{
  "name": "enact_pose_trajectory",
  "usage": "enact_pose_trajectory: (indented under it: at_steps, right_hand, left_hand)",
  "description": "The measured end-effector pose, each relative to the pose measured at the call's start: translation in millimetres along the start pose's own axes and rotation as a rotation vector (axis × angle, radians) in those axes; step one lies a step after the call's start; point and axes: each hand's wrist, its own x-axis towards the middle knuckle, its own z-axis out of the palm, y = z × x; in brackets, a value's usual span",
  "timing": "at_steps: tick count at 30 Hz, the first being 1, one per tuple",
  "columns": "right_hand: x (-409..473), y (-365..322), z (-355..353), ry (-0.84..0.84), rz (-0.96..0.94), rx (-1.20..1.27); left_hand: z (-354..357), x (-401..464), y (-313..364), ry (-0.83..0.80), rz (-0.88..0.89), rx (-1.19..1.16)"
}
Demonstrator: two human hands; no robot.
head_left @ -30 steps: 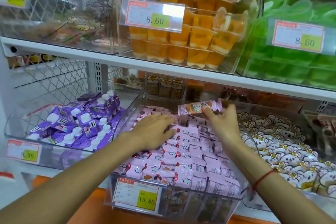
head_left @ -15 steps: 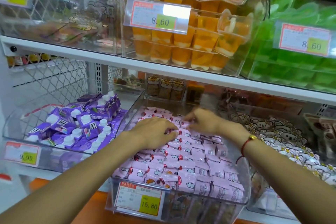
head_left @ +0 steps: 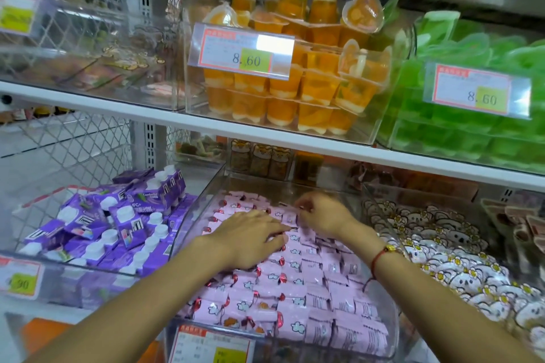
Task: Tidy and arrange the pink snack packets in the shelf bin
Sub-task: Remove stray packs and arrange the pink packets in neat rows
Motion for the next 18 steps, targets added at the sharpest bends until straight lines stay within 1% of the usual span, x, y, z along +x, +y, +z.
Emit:
enact_pose_trajectory:
  at_steps: [5, 8, 10, 12, 15, 16, 18]
  right_hand:
    - [10, -8, 9, -0.087, 0.052, -0.101]
    - [11, -7, 11, -0.072, 0.059, -0.06]
    - [11, -8, 8, -0.071, 0.069, 0.0]
    - [12, -6, 4, -0.099, 0.081, 0.061]
    - [10, -6, 1, -0.086, 0.089, 0.141]
    - [9, -6, 1, -0.052, 0.084, 0.178]
    - [11, -7, 0, 0.076, 0.073, 0.282]
  left_hand:
    - [-1, -1, 0, 0.029, -0.022, -0.02]
    - [-3, 0, -1, 0.119, -0.049, -0.076]
    - [-4, 3, -2, 0.147, -0.059, -0.068]
    - [-3, 5, -4, 0.12, -0.065, -0.039]
    - [1, 8, -5, -0.009, -0.094, 0.005]
    - [2, 9, -6, -0.046, -0.1, 0.02]
    - [3, 11, -7, -0.081, -0.106, 0.044]
